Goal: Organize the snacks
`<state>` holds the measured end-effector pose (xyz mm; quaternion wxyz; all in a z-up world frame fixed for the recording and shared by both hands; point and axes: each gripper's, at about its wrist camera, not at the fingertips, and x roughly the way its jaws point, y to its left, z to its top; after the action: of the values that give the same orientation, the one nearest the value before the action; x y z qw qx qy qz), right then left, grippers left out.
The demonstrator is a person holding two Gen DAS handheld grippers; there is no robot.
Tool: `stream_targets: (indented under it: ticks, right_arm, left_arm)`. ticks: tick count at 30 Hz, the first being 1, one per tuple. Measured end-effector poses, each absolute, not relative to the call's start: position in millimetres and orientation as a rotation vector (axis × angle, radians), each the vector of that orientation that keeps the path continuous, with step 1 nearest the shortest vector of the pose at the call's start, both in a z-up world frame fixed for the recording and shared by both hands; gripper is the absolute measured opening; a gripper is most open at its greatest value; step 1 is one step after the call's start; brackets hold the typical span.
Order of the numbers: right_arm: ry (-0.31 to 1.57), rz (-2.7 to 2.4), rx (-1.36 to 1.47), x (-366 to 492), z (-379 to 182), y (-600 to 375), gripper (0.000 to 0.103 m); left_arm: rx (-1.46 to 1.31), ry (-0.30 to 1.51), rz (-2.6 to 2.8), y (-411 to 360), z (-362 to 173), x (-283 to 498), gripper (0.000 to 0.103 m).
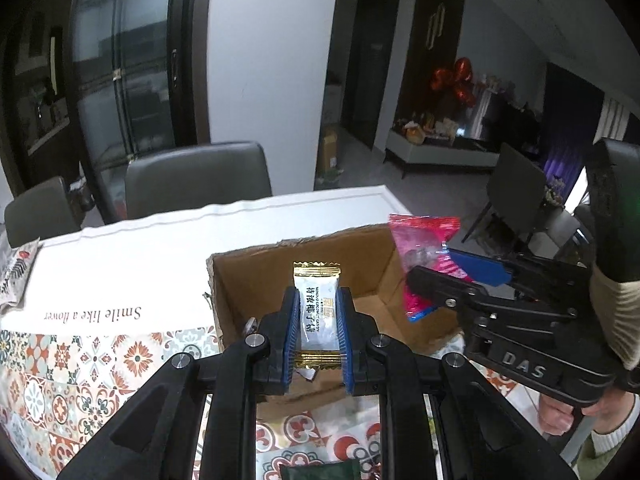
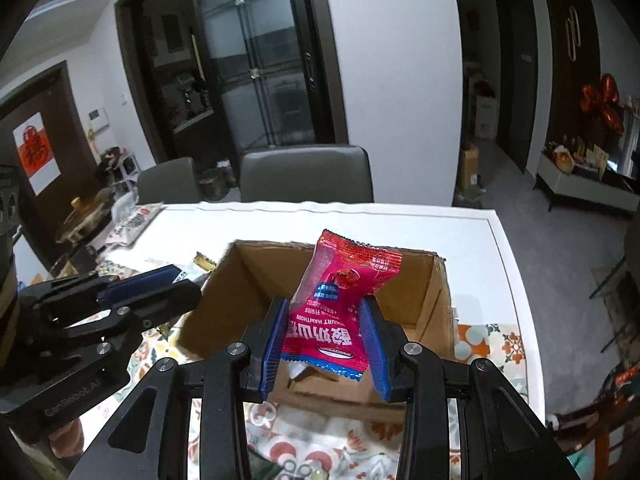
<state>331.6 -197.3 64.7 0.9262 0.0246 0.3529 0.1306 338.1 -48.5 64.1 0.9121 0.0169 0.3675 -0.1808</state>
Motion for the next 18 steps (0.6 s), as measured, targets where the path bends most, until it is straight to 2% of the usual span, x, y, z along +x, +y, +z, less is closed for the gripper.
stream_targets:
  ticks: [7,8,9,10,11,12,18]
  right_arm:
    - [0.768,0.248,0.055,348,48,-203,0.038]
    - [0.772,0.247,0.057,349,46,-204,0.039]
    - [0.776,0.248,0.055,350,44,-204,0.04]
    - [0.786,0.245,0.051,352,42,-206,0.043]
    - [0.787,0.236,0.05,352,42,-207,0.053]
    - [0.777,0.227,0.049,350,43,-209,0.057]
    - [0.692,0.204,-0.003,315,54,-210,0.057]
  left_arm:
    - [0.043,0.808,-0.344,-54,44,358,0.02]
    - [0.047,0.81,-0.341,-54,43,359,0.022]
    - [0.054,0.812,-0.327,-54,43,359,0.032]
    - [0.062,0.809,-0.312,-54,44,357,0.037]
    - [0.069,0.796,-0.303,-54,46,352,0.044]
    - [0.083,0.782,-0.291,-55,48,347,0.046]
    - [0.118,0.701,-0.269,-53,62,312,0.049]
